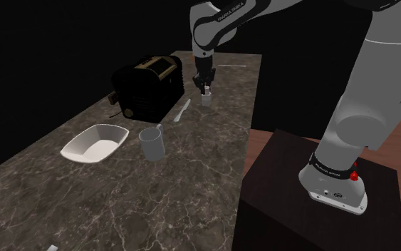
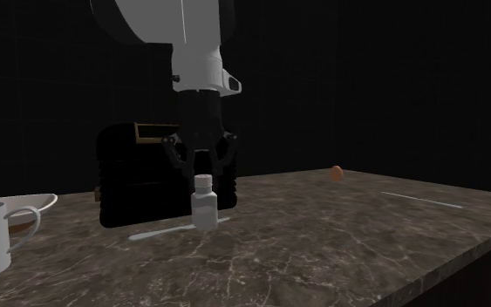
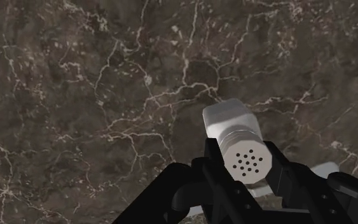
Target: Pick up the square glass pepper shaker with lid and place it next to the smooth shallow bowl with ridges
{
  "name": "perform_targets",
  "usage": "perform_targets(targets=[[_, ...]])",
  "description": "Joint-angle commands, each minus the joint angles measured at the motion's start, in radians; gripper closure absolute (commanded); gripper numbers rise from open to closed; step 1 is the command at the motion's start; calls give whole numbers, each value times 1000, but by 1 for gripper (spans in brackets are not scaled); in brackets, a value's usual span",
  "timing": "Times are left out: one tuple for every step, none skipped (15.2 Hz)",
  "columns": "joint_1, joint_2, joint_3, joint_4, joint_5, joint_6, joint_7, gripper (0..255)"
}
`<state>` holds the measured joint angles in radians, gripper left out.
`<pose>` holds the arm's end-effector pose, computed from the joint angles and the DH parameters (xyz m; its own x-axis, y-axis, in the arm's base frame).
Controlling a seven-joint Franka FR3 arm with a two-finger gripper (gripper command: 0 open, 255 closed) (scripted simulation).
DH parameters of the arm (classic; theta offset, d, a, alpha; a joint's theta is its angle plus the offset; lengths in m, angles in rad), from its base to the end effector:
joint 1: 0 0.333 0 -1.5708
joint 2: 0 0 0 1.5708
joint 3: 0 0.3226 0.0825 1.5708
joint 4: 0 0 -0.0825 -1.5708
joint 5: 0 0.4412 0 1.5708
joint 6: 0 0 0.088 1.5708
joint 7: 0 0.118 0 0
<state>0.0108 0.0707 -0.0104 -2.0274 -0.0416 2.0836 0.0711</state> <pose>0.6142 -0.0022 0.3790 0.9987 -0.0502 -0.0122 -0.0497 -0.9981 0.0376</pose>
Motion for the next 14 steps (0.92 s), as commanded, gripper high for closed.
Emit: perform_targets(targets=[[0,-13,0,18,1,-31,-1,255],[0,-17,0,26,1,-44,-2,255],[0,-22,0,35,1,-57,-2,255],[0,-26,0,44,1,-69,-3,255],[0,-29,0,53,1,-82,-3,255],[0,-33,0,62,2,-95,-4,255],[0,-37,0,71,2,-108,-4,255],[0,-40,0,81,2,-121,-5,255],[0,-43,0,91,2,-134,-5,255],[0,-46,0,101,2,-147,-5,255],[0,-48,0,111,2,-160,-6,255],[1,-51,1,122,3,-173,-6,255],[1,-53,1,133,3,-186,-7,255],[1,-55,1,144,3,-199,-7,255]])
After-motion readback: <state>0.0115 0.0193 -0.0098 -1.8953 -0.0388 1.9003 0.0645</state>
